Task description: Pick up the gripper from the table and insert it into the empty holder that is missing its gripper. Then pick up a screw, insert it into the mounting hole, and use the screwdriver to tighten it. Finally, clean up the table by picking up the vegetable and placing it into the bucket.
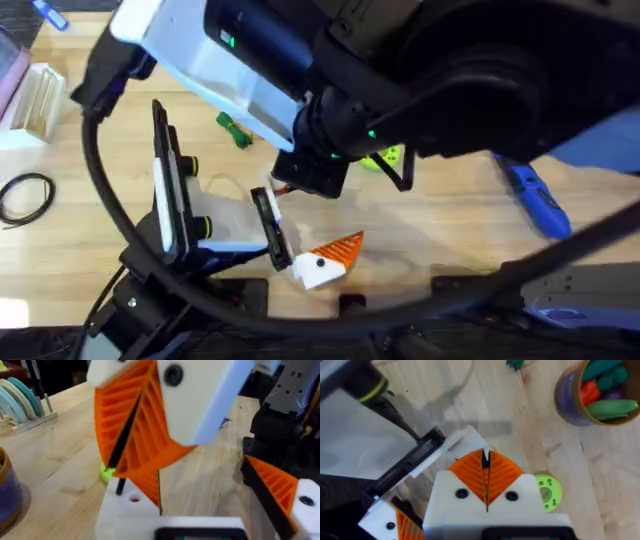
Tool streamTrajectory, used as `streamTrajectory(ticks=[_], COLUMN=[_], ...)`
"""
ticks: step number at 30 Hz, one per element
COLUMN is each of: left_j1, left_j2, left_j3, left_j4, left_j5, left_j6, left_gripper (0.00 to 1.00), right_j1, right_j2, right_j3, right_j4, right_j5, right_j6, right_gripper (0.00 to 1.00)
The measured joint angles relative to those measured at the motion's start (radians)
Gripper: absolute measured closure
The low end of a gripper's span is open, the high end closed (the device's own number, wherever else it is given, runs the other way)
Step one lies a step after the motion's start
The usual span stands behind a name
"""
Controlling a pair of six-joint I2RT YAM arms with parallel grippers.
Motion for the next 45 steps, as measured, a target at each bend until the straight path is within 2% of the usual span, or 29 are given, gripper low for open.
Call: streamTrajectory(ticks=[9, 23, 45], left_j1=[0.000, 0.000, 0.000], left_j2=[0.000, 0.000, 0.000], left_j3=[0.000, 0.000, 0.000], left_j4=[0.000, -0.001, 0.000], left_j5=[0.000, -0.023, -0.023], left_j6=[0.000, 0.000, 0.000], left_gripper=[0.015, 0.015, 0.015], right_j1=[0.000, 0.000, 0.000], right_j2=[0.000, -0.004, 0.005], right_j3=[0.000, 0.021, 0.023], right_j4=[-0.009, -0.060, -0.040], right_j5=[-0.038, -0.043, -0.046], right_j6=[0.000, 0.000, 0.000], right_gripper=[0.995, 0.995, 0.995])
